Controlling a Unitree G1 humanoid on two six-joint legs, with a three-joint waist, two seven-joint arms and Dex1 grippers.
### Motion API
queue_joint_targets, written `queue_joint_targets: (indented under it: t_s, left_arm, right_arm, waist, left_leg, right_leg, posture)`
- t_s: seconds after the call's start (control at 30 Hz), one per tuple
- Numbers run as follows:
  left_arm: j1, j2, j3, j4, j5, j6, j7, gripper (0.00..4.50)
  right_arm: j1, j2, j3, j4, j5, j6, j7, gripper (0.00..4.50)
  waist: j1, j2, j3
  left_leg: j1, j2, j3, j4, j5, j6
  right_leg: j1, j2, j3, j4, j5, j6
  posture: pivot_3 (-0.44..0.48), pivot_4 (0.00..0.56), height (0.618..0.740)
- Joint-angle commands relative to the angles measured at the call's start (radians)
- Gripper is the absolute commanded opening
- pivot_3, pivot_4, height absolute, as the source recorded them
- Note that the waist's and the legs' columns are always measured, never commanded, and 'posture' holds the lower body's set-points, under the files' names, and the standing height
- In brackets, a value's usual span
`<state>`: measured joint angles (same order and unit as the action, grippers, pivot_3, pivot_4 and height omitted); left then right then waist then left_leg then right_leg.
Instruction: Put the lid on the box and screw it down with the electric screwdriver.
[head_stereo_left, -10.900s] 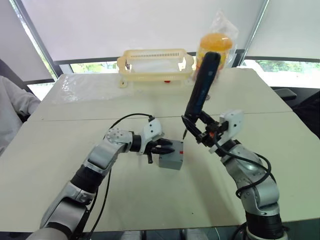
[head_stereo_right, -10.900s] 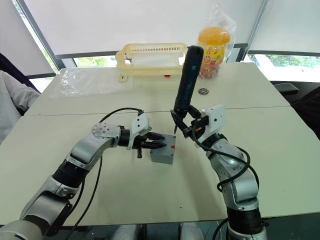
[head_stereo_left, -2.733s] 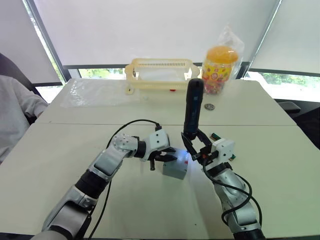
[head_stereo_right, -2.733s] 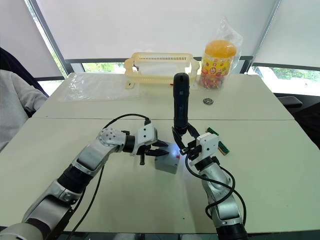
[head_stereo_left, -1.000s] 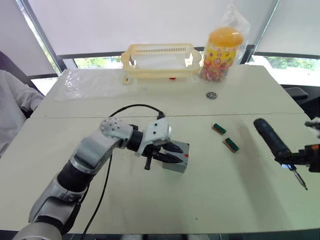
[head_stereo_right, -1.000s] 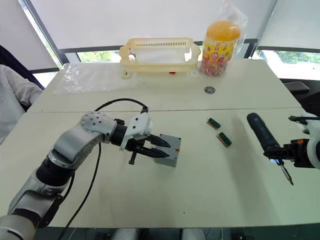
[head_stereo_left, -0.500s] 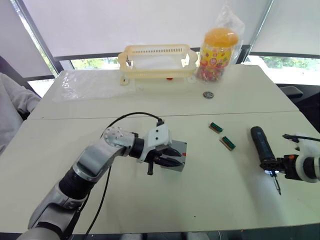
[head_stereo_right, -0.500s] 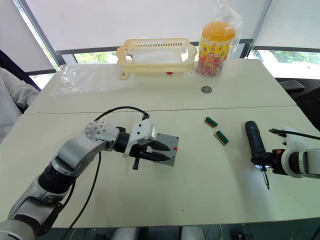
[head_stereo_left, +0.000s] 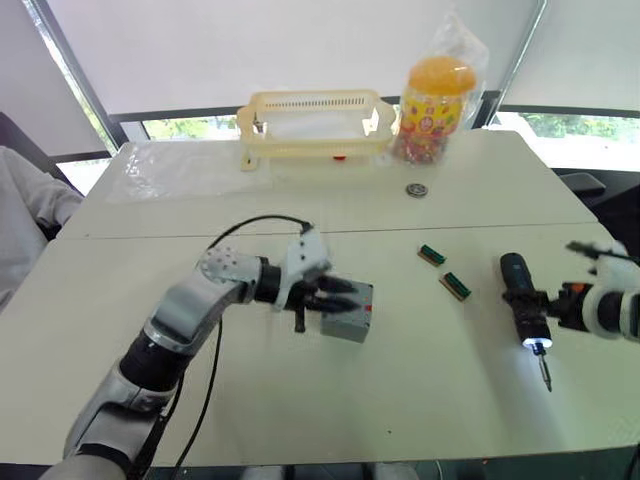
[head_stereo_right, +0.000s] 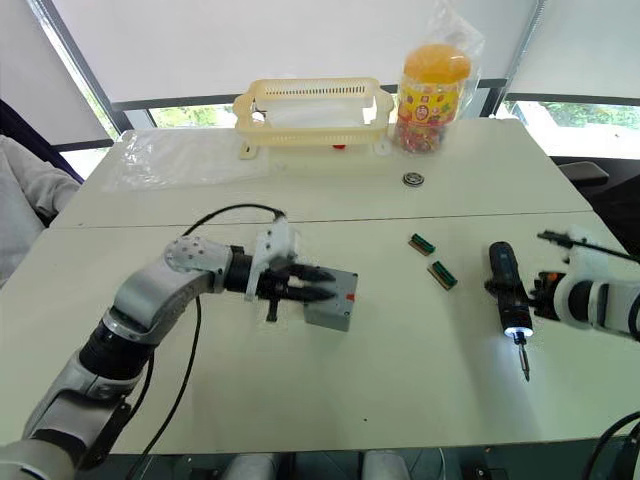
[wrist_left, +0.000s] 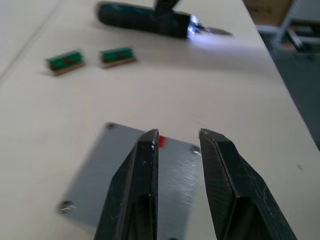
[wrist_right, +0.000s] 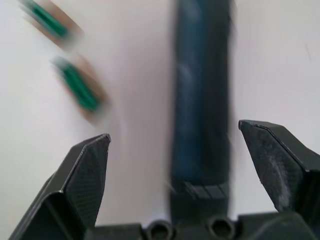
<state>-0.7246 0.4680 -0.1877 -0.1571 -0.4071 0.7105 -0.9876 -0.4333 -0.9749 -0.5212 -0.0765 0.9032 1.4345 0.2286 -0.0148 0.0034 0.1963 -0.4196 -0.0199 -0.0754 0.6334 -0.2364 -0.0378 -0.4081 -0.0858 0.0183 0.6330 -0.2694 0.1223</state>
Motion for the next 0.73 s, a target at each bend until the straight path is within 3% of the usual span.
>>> queue_joint_targets:
  t_s: [0.03,0.17,0.3,0.43,0.53,0.73]
  left_arm:
    - [-0.018,0.038,0.136,0.024,-0.019,0.029,0.082,1.25]
    - [0.102,0.109,0.261,-0.051,-0.070,0.140,0.147,1.25]
    - [0.335,0.160,0.420,-0.212,-0.169,0.272,0.202,1.25]
    - [0.512,0.142,0.500,-0.372,-0.280,0.383,0.263,1.25]
    - [0.612,0.104,0.503,-0.434,-0.312,0.394,0.311,1.25]
    - [0.687,0.045,0.489,-0.438,-0.327,0.360,0.384,1.25]
  right_arm:
    - [-0.022,0.006,0.020,-0.075,-0.102,-0.277,0.090,4.48]
    - [0.129,0.133,0.067,-0.278,-0.156,-0.513,0.178,4.48]
    - [0.381,0.271,0.091,-0.480,-0.163,-0.637,0.231,4.48]
    - [0.546,0.308,0.116,-0.498,-0.234,-0.767,0.312,4.48]
    - [0.585,0.323,0.125,-0.475,-0.216,-0.784,0.345,4.48]
    - [0.622,0.307,0.182,-0.452,-0.271,-0.814,0.397,4.48]
  waist:
    - [-0.002,0.000,0.000]
    - [-0.005,-0.002,-0.001]
    - [0.001,-0.002,-0.001]
    - [0.010,-0.003,-0.002]
    - [0.009,-0.008,-0.004]
    - [0.006,-0.011,-0.006]
  left_leg:
    - [0.000,0.000,0.000,0.000,0.000,0.000]
    - [0.003,0.000,0.000,-0.003,0.000,0.000]
    - [0.001,0.001,-0.002,-0.005,0.000,0.000]
    - [0.001,-0.001,-0.002,0.000,0.002,-0.005]
    - [0.014,-0.001,-0.001,0.001,0.002,-0.005]
    - [0.017,0.001,-0.002,-0.001,0.003,-0.005]
  right_leg:
    - [0.000,0.000,0.000,0.000,0.000,0.000]
    - [0.000,0.000,0.000,0.001,0.000,0.001]
    - [-0.001,0.000,0.001,0.001,-0.001,0.001]
    - [0.003,-0.004,0.001,0.000,0.001,0.001]
    - [0.020,-0.004,0.001,-0.005,0.000,-0.004]
    - [0.019,-0.001,0.001,-0.003,0.001,-0.007]
  posture:
    - [0.000,0.150,0.740]
    - [0.000,0.150,0.740]
    - [0.000,0.150,0.740]
    - [0.000,0.150,0.740]
    - [0.000,0.150,0.740]
    - [0.000,0.150,0.740]
